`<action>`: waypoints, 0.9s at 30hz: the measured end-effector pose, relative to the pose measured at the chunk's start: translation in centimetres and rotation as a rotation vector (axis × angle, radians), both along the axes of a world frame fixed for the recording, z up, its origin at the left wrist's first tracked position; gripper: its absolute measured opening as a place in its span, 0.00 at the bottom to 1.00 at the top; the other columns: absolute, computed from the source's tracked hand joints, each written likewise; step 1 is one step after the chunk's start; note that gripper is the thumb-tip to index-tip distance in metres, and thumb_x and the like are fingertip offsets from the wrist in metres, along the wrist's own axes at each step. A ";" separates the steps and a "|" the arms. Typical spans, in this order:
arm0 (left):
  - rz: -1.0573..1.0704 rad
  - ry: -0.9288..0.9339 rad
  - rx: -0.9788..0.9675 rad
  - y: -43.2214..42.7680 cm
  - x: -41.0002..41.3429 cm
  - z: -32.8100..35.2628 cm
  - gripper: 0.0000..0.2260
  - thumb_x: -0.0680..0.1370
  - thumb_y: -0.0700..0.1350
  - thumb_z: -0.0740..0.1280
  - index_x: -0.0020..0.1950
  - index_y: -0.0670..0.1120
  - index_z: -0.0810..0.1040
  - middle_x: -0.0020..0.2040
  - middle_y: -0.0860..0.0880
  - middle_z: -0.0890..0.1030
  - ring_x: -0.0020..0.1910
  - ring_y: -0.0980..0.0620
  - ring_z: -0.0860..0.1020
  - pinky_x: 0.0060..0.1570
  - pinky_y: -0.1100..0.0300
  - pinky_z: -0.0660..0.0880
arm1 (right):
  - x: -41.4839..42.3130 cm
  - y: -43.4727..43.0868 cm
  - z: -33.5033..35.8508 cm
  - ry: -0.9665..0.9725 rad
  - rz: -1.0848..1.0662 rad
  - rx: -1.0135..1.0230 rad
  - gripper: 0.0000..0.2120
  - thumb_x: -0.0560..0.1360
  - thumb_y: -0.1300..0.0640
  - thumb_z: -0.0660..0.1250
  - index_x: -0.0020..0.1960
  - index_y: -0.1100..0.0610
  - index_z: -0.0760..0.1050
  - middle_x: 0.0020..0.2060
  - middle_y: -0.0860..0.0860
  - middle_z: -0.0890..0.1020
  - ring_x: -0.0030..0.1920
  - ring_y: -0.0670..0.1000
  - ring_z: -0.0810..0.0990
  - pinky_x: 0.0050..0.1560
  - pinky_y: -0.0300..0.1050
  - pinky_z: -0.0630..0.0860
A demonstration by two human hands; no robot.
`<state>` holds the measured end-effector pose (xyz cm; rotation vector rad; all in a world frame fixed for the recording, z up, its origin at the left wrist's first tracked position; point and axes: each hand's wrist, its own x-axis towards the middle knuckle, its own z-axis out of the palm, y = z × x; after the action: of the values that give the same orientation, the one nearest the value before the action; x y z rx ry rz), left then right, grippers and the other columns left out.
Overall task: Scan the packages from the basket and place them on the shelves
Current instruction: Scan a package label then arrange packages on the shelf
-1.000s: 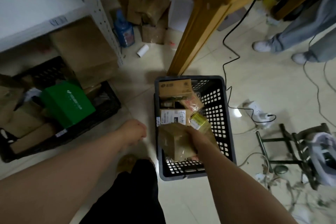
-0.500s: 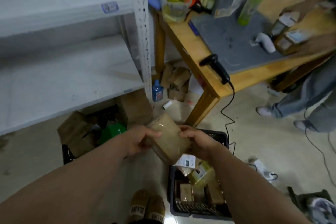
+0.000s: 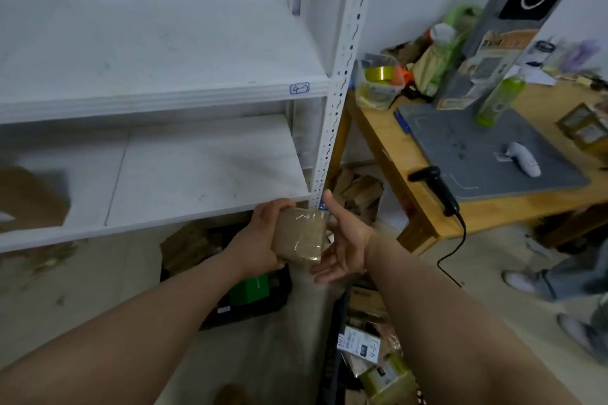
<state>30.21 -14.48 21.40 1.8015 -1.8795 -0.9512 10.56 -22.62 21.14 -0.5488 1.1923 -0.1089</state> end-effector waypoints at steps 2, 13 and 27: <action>-0.058 -0.065 -0.085 0.5 1.1 0.9 0.44 0.69 0.43 0.78 0.77 0.54 0.55 0.73 0.48 0.57 0.58 0.51 0.73 0.52 0.61 0.71 | 1.7 -0.1 1.0 0.001 0.025 -0.003 0.36 0.66 0.28 0.70 0.61 0.54 0.78 0.57 0.62 0.82 0.58 0.65 0.80 0.52 0.63 0.78; 0.343 0.711 0.468 -0.3 7.6 3.1 0.63 0.62 0.53 0.84 0.79 0.65 0.39 0.76 0.44 0.65 0.71 0.39 0.68 0.68 0.36 0.69 | 7.6 -0.7 2.0 -0.142 -0.067 -0.300 0.48 0.66 0.67 0.75 0.77 0.39 0.59 0.61 0.55 0.83 0.60 0.62 0.82 0.58 0.67 0.78; 0.283 0.807 0.555 -1.0 11.2 2.0 0.59 0.66 0.30 0.76 0.81 0.60 0.40 0.56 0.44 0.85 0.58 0.38 0.82 0.62 0.35 0.74 | 9.1 0.5 2.8 -0.044 0.023 -0.459 0.46 0.61 0.45 0.80 0.75 0.41 0.65 0.53 0.52 0.85 0.56 0.55 0.78 0.55 0.53 0.71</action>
<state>41.39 -15.47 23.44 1.5076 -0.8910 -1.8459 19.67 -22.11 23.97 -0.9560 1.1204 -0.3784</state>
